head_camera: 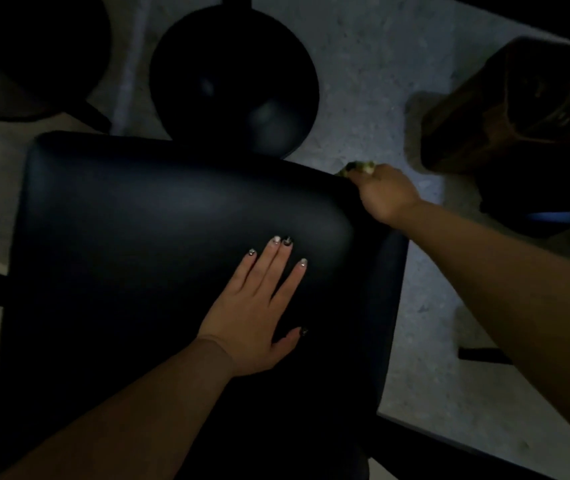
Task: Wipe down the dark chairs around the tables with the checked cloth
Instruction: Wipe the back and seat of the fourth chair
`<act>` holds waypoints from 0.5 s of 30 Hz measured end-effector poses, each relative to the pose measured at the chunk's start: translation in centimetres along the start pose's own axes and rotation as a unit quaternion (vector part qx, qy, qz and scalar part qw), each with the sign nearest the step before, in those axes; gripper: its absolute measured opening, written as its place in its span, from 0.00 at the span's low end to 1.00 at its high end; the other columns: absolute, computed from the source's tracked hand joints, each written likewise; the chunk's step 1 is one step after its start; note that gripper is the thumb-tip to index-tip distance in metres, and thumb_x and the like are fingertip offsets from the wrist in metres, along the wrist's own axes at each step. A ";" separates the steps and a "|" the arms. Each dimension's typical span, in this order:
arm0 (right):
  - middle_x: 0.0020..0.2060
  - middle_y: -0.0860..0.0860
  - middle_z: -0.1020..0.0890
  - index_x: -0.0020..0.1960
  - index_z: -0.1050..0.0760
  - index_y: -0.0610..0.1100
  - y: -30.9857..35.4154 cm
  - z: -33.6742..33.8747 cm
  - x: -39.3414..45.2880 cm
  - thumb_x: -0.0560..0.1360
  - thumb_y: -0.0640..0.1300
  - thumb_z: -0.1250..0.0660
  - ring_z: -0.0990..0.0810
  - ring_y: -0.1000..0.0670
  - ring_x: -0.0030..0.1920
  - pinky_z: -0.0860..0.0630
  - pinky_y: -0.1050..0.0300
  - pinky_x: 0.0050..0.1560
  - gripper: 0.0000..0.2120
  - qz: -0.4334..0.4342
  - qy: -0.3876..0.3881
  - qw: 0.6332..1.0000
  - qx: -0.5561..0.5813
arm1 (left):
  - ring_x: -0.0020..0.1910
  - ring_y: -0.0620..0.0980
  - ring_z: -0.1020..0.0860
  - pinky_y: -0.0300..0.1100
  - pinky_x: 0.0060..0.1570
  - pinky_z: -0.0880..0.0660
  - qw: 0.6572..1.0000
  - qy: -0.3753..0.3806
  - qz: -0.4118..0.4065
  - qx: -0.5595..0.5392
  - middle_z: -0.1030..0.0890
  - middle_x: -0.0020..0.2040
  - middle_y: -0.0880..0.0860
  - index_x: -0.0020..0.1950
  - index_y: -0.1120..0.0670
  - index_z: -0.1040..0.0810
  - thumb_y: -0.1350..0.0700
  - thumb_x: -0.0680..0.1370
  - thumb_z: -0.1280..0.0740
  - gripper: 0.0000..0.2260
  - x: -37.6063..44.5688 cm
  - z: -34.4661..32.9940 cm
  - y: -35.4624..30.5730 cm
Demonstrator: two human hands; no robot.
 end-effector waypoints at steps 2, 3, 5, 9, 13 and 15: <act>0.59 0.42 0.22 0.52 0.25 0.42 2.7 -0.8 0.3 0.81 0.54 0.46 0.25 0.45 0.54 0.33 0.58 0.53 0.18 0.027 0.028 0.999 -0.037 | 0.78 0.61 0.55 0.57 0.74 0.52 1.000 0.017 -0.002 -0.015 0.51 0.78 0.65 0.79 0.59 0.47 0.37 0.74 0.42 0.40 0.0 0.4 0.0; 0.61 0.41 0.24 0.56 0.25 0.41 4.2 -1.3 0.4 0.82 0.53 0.47 0.26 0.44 0.56 0.34 0.57 0.55 0.19 0.043 0.037 0.997 -0.056 | 0.78 0.61 0.56 0.57 0.74 0.53 0.999 0.031 -0.004 -0.022 0.52 0.78 0.65 0.79 0.58 0.47 0.37 0.74 0.42 0.40 -0.1 0.8 0.1; 0.64 0.41 0.26 0.63 0.27 0.39 7.1 -2.6 0.5 0.82 0.52 0.49 0.28 0.42 0.62 0.35 0.55 0.61 0.21 0.061 0.052 0.992 -0.099 | 0.77 0.60 0.62 0.55 0.75 0.60 0.998 0.056 -0.031 -0.020 0.59 0.78 0.63 0.80 0.57 0.54 0.38 0.75 0.41 0.41 -0.4 1.7 0.9; 0.69 0.40 0.31 0.69 0.31 0.39 12.4 -5.0 0.6 0.82 0.51 0.49 0.31 0.41 0.67 0.36 0.53 0.65 0.22 0.096 0.063 0.983 -0.143 | 0.77 0.52 0.67 0.49 0.73 0.65 0.969 0.171 -0.165 0.063 0.66 0.78 0.54 0.79 0.53 0.62 0.47 0.81 0.42 0.36 -0.3 4.4 5.8; 0.67 0.37 0.29 0.66 0.29 0.37 17.4 -7.7 0.2 0.83 0.47 0.49 0.30 0.39 0.65 0.34 0.55 0.60 0.20 0.130 0.060 0.980 -0.138 | 0.77 0.48 0.65 0.53 0.76 0.60 0.940 0.256 -0.183 0.129 0.64 0.79 0.49 0.79 0.48 0.60 0.53 0.82 0.45 0.31 -1.4 7.9 14.1; 0.62 0.37 0.25 0.62 0.27 0.36 19.3 -8.9 0.3 0.82 0.48 0.48 0.27 0.39 0.62 0.31 0.54 0.57 0.20 0.139 0.058 0.979 -0.134 | 0.77 0.47 0.64 0.51 0.76 0.58 0.939 0.278 -0.145 0.139 0.65 0.79 0.49 0.79 0.48 0.60 0.52 0.82 0.45 0.31 -3.1 9.3 17.7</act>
Point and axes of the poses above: each hand's wrist, its own x-axis towards the middle knuckle, its own z-axis out of the back of the hand, y = z × x, the point moved 3 cm from there along x, towards the middle knuckle
